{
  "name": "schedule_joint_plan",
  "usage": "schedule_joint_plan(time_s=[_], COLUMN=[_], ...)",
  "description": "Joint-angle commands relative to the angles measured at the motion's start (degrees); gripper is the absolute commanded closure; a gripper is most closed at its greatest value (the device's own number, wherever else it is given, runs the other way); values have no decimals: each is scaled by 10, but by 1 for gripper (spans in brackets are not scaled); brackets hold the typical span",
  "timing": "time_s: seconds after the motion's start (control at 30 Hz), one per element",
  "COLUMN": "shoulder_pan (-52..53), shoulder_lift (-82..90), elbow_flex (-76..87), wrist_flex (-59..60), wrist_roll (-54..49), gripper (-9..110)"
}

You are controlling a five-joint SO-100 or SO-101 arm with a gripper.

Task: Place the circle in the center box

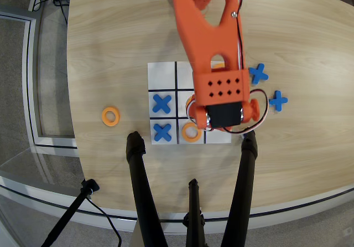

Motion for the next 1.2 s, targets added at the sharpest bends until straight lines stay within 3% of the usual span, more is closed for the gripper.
schedule_joint_plan(time_s=[0.0,0.4,1.17], shoulder_pan=[24,61,21], shoulder_lift=[-18,-61,-107], elbow_flex=[-26,7,-3], wrist_flex=[-7,-39,-62], wrist_roll=[-3,-15,3], gripper=[102,102,102])
